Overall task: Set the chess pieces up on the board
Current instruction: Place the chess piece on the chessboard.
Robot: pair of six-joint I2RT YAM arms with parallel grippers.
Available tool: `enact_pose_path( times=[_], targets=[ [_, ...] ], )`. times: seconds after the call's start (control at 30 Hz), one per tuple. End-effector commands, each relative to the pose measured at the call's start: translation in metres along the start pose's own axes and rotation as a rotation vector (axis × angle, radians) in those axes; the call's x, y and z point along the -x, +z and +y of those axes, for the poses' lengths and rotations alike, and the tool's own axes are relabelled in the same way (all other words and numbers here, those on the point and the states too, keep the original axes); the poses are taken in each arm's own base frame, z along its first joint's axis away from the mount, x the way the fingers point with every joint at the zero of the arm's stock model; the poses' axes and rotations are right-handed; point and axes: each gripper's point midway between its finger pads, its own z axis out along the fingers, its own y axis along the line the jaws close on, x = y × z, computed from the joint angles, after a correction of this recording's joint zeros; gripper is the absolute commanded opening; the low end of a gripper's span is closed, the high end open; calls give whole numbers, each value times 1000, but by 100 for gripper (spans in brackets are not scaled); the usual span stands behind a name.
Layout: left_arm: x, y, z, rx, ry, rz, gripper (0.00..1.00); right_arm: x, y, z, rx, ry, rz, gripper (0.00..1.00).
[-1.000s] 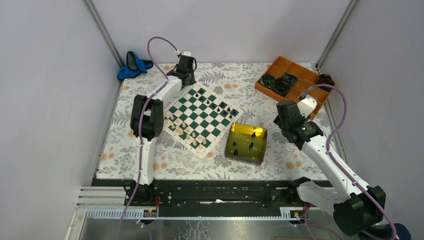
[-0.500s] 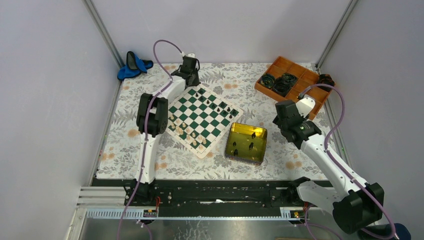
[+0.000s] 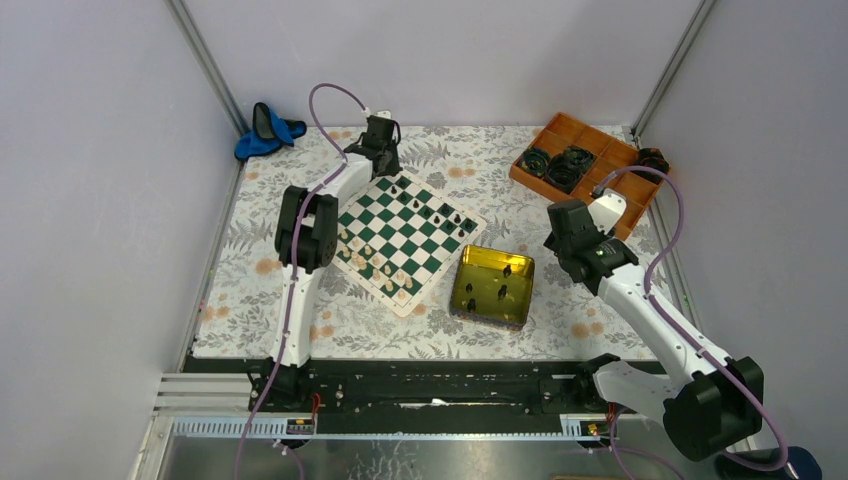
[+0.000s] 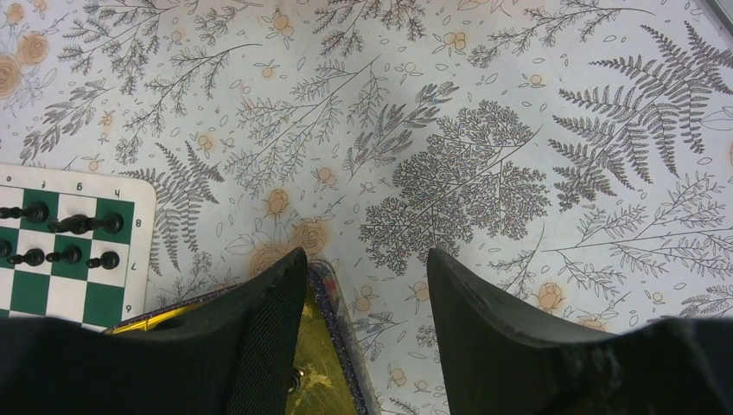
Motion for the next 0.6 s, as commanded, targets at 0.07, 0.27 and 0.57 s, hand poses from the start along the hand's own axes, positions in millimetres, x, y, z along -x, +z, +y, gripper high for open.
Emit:
enact_pose_path(
  times=[0.07,0.27,0.57],
  targets=[
    [14,6,-3,-11,-9,-42,0,15,-1,2,-2,9,-47,60],
    [13,9,0,-1,-8,-43,0,15,-2,1,-3,-1,-46,60],
    [11,15,3,12,-3,-43,0,14,-2,0,-6,-12,-39,60]
  ],
)
